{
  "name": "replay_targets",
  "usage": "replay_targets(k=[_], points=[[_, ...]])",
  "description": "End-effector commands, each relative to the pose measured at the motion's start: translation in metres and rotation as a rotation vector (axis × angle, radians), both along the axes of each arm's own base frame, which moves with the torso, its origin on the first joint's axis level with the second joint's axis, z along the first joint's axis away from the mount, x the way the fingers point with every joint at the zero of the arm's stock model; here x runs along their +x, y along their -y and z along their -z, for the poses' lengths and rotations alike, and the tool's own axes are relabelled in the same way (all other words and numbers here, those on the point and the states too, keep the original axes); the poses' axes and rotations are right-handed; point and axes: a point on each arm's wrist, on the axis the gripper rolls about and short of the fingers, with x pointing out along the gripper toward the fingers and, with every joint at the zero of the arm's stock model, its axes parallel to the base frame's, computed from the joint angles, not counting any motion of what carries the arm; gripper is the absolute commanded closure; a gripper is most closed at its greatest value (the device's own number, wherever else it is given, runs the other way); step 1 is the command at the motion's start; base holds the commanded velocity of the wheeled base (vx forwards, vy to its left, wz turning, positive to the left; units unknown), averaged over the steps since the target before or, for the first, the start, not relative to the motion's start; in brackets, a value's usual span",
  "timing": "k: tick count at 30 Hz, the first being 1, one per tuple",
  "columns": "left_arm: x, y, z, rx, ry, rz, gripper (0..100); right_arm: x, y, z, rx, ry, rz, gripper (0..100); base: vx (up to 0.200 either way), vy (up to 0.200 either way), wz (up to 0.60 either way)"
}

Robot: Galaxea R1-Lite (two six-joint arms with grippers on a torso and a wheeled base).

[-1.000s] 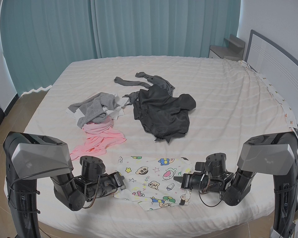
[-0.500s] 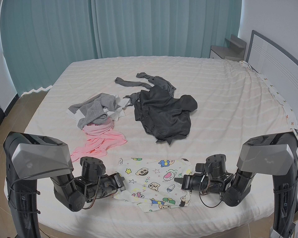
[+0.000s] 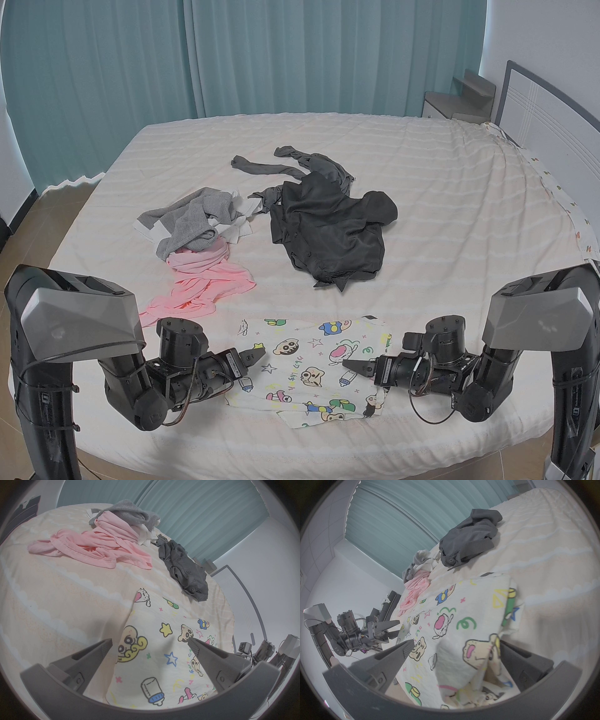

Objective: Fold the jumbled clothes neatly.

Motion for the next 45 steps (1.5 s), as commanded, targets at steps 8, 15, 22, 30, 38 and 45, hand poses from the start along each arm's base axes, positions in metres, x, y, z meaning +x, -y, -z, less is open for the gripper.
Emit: replay_targets(k=[8, 15, 22, 30, 38, 45], points=[[-0.014, -0.011, -0.048, -0.047, 0.119, -0.022, 0, -0.007, 0.035, -0.036, 0.063, 0.046, 0.113, 0, 0.000, 0.000, 0.00], [-0.010, -0.025, -0.079, -0.015, 0.182, -0.064, 0, -0.006, 0.051, -0.065, 0.066, 0.134, 0.225, 0, 0.000, 0.000, 0.00], [-0.018, -0.036, -0.140, -0.012, 0.222, -0.093, 0, -0.021, 0.069, -0.103, 0.099, 0.220, 0.274, 0, 0.000, 0.000, 0.00], [-0.053, -0.048, -0.202, 0.140, 0.256, -0.312, 0, -0.069, 0.100, -0.177, 0.087, 0.275, 0.391, 0, 0.000, 0.000, 0.00], [-0.132, -0.057, -0.246, 0.169, 0.308, -0.295, 0, -0.138, 0.122, -0.216, -0.009, 0.341, 0.459, 0, 0.000, 0.000, 0.00], [-0.185, -0.082, -0.264, 0.188, 0.359, -0.381, 0, -0.205, 0.143, -0.232, -0.113, 0.437, 0.541, 0, 0.000, 0.000, 0.00]])
